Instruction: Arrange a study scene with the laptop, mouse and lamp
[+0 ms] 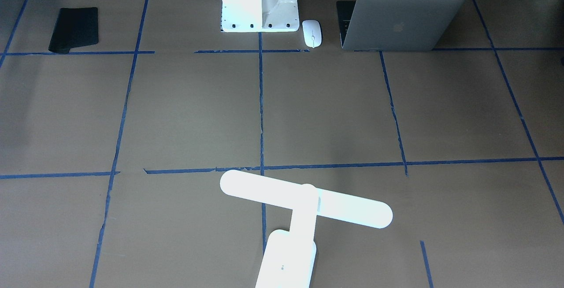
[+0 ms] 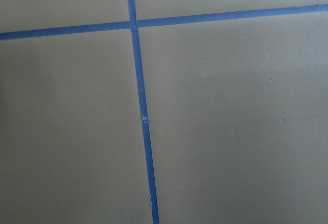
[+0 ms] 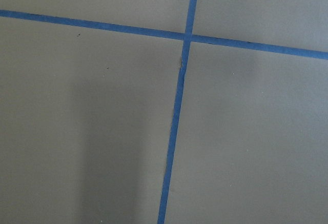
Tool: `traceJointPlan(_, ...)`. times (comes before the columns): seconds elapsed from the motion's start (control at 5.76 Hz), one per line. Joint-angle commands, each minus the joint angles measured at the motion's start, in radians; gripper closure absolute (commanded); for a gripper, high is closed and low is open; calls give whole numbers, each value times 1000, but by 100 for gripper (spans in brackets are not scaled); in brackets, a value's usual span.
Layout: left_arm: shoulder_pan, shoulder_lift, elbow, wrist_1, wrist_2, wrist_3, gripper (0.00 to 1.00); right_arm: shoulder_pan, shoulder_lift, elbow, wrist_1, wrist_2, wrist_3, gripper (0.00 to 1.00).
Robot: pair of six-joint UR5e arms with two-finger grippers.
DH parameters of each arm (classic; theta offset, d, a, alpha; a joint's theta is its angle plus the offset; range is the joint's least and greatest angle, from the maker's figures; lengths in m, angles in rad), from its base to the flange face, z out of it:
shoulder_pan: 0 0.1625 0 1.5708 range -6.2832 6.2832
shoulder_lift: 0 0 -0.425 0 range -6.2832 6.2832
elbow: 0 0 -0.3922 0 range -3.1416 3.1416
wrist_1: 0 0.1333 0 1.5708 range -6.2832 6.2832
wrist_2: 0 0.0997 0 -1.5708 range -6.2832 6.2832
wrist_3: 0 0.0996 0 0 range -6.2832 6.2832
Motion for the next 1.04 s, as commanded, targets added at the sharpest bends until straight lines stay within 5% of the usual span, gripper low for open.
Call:
traceJointPlan(0.0, -47, 7, -16, 3, 56, 1, 0, -1, -7, -6, 3, 41, -3, 0)
traceJointPlan(0.35, -38, 13, -22, -10, 104, -7, 0, -1, -6, -7, 5, 34, -7, 0)
traceJointPlan(0.87, 43, 10, -53, -13, 23, -2, 0, -1, -9, -6, 5, 40, -9, 0)
